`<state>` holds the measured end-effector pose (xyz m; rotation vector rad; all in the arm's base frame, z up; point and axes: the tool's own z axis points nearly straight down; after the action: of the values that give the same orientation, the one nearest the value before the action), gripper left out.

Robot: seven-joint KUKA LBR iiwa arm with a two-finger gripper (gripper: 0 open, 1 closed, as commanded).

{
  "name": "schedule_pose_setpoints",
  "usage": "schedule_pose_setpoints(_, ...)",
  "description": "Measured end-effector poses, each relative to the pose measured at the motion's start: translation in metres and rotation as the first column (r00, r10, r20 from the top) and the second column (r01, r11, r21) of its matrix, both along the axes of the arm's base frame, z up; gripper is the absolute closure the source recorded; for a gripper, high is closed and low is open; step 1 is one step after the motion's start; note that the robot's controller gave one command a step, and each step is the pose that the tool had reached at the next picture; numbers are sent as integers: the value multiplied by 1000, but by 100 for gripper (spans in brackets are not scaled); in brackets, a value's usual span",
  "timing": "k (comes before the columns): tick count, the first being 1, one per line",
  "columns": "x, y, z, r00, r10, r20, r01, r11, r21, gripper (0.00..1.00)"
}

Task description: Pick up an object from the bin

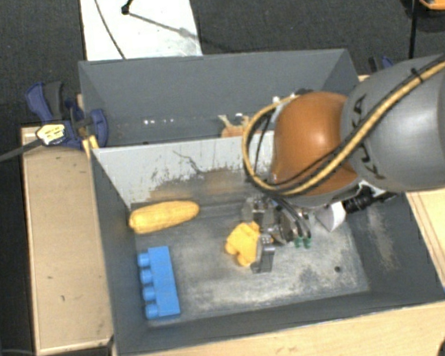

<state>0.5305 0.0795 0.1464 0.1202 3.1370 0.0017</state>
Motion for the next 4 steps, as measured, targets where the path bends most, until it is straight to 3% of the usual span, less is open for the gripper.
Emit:
schedule_pose_setpoints(1, 0, 0, 0, 1000, -1, 0, 1, 1000, 0, 0)
schedule_pose_setpoints(2, 6, 2, -25, 998, 61, 1, -61, 998, -1, 0)
schedule_pose_setpoints(3, 26, -5, -60, 985, 170, 13, -170, 985, 0, 0)
schedule_pose_setpoints(4, 34, -18, -71, 983, 186, 10, -186, 983, -2, 100)
